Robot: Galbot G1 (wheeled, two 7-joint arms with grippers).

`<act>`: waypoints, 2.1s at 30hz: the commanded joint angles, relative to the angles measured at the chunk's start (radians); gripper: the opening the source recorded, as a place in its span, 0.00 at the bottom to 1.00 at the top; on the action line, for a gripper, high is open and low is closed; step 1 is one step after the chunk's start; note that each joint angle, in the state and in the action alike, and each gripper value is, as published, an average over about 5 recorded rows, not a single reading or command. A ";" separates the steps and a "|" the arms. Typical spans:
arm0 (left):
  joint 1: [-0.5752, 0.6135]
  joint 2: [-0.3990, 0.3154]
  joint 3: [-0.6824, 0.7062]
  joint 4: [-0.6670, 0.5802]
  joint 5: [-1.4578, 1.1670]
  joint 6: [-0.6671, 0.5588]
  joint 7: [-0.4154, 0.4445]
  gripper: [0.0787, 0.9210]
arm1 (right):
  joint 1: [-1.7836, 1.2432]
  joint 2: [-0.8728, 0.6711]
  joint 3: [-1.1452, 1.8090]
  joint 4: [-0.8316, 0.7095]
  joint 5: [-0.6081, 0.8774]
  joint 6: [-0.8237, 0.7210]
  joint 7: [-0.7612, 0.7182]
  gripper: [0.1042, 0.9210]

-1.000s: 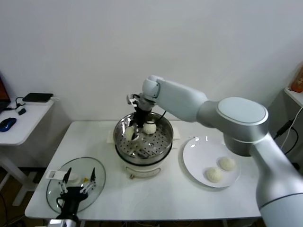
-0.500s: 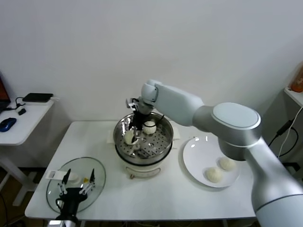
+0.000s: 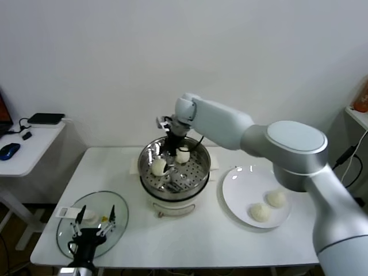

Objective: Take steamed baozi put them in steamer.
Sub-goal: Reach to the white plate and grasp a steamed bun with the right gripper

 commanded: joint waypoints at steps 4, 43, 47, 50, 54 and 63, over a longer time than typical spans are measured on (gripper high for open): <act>0.001 -0.001 0.003 0.000 0.011 0.003 0.000 0.88 | 0.219 -0.226 -0.077 0.166 0.026 0.054 -0.075 0.88; -0.031 -0.010 0.040 0.007 0.050 0.023 -0.002 0.88 | -0.231 -0.803 0.058 0.535 -0.405 0.024 -0.038 0.88; -0.031 -0.010 0.039 0.007 0.049 0.024 -0.002 0.88 | -0.255 -0.779 0.072 0.504 -0.426 0.031 -0.035 0.88; -0.031 -0.009 0.037 0.011 0.048 0.023 -0.002 0.88 | -0.265 -0.760 0.078 0.482 -0.435 0.036 -0.034 0.88; -0.030 -0.010 0.033 0.015 0.045 0.022 -0.002 0.88 | -0.276 -0.743 0.077 0.464 -0.445 0.043 -0.035 0.88; -0.028 -0.007 0.030 0.022 0.018 0.025 -0.001 0.88 | -0.308 -0.715 0.094 0.443 -0.468 0.052 -0.022 0.88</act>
